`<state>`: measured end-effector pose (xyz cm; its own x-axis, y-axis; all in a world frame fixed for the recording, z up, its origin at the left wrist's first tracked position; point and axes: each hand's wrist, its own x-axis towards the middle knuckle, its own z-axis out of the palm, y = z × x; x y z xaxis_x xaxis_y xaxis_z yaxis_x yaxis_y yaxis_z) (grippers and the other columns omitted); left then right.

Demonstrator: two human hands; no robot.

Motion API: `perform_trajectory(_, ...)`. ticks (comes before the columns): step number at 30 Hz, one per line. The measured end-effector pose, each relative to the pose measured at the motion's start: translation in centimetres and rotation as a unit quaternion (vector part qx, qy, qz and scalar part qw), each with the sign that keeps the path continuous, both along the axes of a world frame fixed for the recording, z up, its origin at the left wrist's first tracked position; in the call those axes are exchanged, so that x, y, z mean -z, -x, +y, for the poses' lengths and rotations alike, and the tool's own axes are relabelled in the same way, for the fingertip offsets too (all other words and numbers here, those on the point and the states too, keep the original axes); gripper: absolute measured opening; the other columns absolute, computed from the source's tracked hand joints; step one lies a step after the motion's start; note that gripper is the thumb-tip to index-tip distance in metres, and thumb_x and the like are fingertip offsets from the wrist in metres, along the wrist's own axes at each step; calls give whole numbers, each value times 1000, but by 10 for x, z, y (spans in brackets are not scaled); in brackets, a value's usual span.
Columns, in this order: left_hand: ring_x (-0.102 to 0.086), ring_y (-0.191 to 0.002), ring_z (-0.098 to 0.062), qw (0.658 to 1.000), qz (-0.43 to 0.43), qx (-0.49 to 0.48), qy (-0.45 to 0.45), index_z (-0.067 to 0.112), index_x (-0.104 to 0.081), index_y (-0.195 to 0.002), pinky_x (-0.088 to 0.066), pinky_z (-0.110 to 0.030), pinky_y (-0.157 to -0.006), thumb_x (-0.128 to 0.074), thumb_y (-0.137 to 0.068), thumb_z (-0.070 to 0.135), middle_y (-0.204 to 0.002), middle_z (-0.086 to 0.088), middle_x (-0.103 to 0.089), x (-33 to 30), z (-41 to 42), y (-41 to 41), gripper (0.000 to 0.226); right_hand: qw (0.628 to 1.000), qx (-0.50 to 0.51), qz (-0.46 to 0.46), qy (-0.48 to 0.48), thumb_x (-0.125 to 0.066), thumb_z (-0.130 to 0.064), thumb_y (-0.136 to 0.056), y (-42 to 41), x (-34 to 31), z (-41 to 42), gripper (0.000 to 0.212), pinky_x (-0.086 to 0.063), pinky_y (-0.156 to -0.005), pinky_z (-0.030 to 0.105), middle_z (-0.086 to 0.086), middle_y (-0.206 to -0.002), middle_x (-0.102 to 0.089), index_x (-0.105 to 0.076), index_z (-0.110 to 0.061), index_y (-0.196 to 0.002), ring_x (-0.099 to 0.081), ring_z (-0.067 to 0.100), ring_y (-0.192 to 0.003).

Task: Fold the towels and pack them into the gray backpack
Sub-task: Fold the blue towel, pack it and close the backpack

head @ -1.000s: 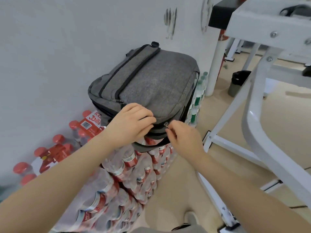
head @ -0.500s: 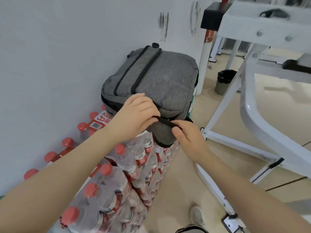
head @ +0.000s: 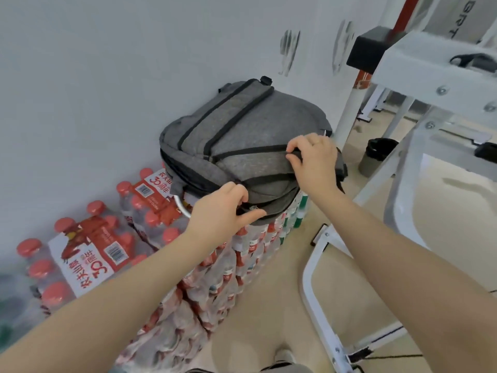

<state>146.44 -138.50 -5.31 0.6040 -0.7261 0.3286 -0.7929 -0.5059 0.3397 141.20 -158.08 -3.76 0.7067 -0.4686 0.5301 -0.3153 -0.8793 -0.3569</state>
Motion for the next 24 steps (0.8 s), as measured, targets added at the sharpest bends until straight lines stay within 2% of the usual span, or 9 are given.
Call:
perform_trajectory(3, -54, -73, -17, 999, 5, -35, 6, 10, -58, -94, -39, -28, -58, -62, -77, 53, -88, -1, -56, 8, -2, 16, 46, 998, -52, -13, 16, -59, -11, -81, -11, 9, 8, 14, -42, -82, 42, 15, -96, -60, -73, -10, -84, -54, 39, -94)
perform_trajectory(5, -59, -73, -20, 998, 6, -56, 23, 8, -61, -96, -41, -28, -58, -66, -75, 49, -90, -4, -58, 15, -8, 24, 46, 992, -119, 5, -29, -53, -13, -87, -7, 8, 13, 22, -48, -78, 41, 16, -99, -60, -72, -6, -96, -56, 36, -91)
perform_trajectory(7, -60, -73, -22, 995, 22, -86, 49, 7, -61, -97, -44, -30, -59, -69, -76, 42, -93, -5, -59, 20, -16, 30, 41, 981, -177, 55, -56, -42, -23, -92, 1, 6, 14, 37, -44, -89, 37, 14, -113, -60, -61, -7, -119, -56, 30, -103)
perform_trajectory(10, -60, -81, -23, 987, 56, -123, 83, 6, -59, -98, -46, -32, -65, -65, -83, 27, -98, -7, -59, 20, -27, 32, 27, 956, -271, 107, 25, -40, -41, -89, 14, 10, 18, 56, -38, -103, 39, 12, -137, -48, -42, -11, -136, -46, 29, -125)
perform_trajectory(13, -59, -89, -24, 985, 72, -141, 73, 5, -56, -105, -40, -26, -68, -59, -86, 19, -104, -8, -58, 22, -30, 32, 24, 938, -305, 112, 123, -56, -50, -79, 16, 22, 18, 64, -42, -103, 49, 17, -143, -41, -41, -14, -129, -43, 39, -129)
perform_trajectory(17, -57, -79, -25, 985, 72, -147, 57, 3, -51, -102, -39, -27, -62, -56, -88, 17, -99, -11, -56, 23, -26, 36, 21, 918, -321, 85, 215, -68, -33, -75, 13, 27, 12, 53, -48, -93, 50, 19, -144, -40, -40, -20, -118, -50, 42, -121)
perform_trajectory(20, -58, -56, -30, 994, -35, -100, 27, -1, -57, -87, -46, -33, -45, -50, -83, 13, -80, -15, -57, 27, -20, 35, 17, 912, -309, 47, 266, -53, -30, -83, 10, 32, 10, 35, -51, -89, 47, 16, -134, -52, -43, -24, -116, -55, 40, -116)
perform_trajectory(22, -55, -47, -30, 991, -115, -67, -13, -1, -59, -78, -46, -30, -40, -58, -74, 3, -69, -15, -57, 28, -16, 33, 6, 913, -298, 42, 275, -58, -25, -84, 7, 38, 6, 35, -52, -88, 45, 13, -130, -57, -44, -26, -116, -58, 38, -113)
perform_trajectory(24, -55, -46, -28, 987, -142, -58, -46, -1, -60, -73, -44, -26, -41, -74, -58, -9, -63, -14, -57, 28, -13, 31, 22, 917, -294, 39, 267, -68, -18, -79, 9, 41, 2, 39, -52, -87, 44, 13, -125, -60, -46, -24, -111, -59, 37, -112)
